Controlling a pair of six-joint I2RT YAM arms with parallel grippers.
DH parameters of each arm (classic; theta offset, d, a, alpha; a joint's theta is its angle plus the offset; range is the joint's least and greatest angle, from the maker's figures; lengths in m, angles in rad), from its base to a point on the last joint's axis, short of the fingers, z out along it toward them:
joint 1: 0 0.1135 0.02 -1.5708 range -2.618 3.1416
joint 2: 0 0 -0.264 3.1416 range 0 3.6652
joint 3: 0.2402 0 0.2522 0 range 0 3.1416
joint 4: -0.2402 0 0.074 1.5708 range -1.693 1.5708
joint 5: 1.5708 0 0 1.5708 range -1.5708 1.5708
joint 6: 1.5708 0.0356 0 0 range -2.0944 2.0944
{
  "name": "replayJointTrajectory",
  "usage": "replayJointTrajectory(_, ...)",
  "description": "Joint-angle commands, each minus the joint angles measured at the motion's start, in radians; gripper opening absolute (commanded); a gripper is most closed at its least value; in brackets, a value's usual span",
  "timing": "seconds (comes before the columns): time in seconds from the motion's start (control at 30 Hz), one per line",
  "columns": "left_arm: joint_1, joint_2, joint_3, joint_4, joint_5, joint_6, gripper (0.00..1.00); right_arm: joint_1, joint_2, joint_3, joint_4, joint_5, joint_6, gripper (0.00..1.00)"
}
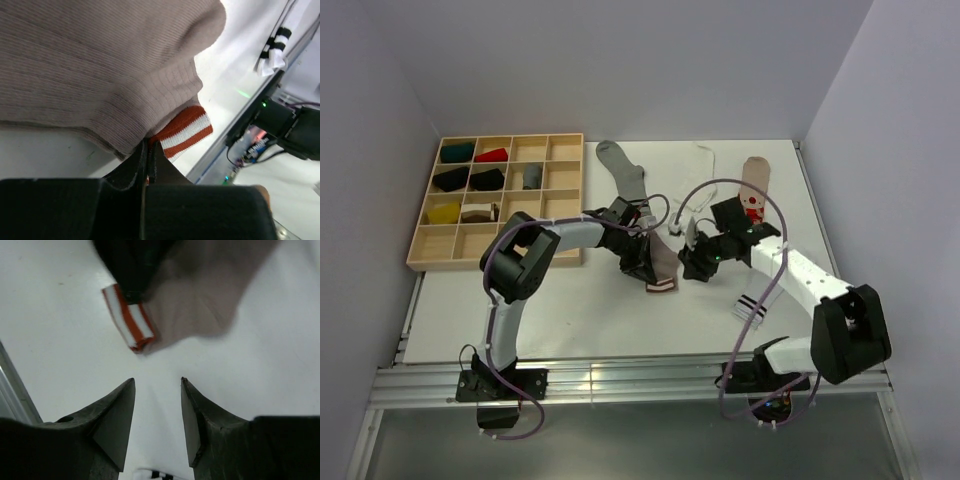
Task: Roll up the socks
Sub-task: Roll the sock at the center of the board.
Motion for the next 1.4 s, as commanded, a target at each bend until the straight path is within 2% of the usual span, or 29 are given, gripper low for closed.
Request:
replayJointTrajectory(0.0, 0.007, 0.062, 0.016, -0.166, 0.005, 0.082, 0.00, 0.113, -0.075, -0.056, 0.091, 0.065, -0.064, 0.51)
replayJointTrajectory(0.3, 0.009, 0.100, 0.049, -0.198, 0.025, 0.099, 0.00, 0.326, 0.006, -0.049, 0.146, 0.214, -0.090, 0.59)
replayJointTrajectory(0.67, 0.013, 0.114, 0.061, -0.211, 0.039, 0.111, 0.00, 0.446, 0.104, -0.093, 0.240, 0.346, -0.082, 0.60)
replayJointTrajectory(0.93, 0.026, 0.106, 0.056, -0.217, 0.047, 0.120, 0.00, 0.473, 0.129, -0.106, 0.269, 0.389, -0.071, 0.58)
replayJointTrajectory(1.2, 0.035, 0.103, 0.046, -0.204, 0.074, 0.111, 0.00, 0.478, 0.161, -0.104, 0.269, 0.404, -0.041, 0.47)
replayJointTrajectory(1.33, 0.038, 0.099, 0.039, -0.183, 0.094, 0.087, 0.02, 0.478, 0.168, -0.099, 0.251, 0.384, -0.024, 0.23)
replayJointTrajectory(1.37, 0.041, 0.096, 0.024, -0.171, 0.094, 0.076, 0.03, 0.475, 0.167, -0.102, 0.248, 0.378, -0.021, 0.21)
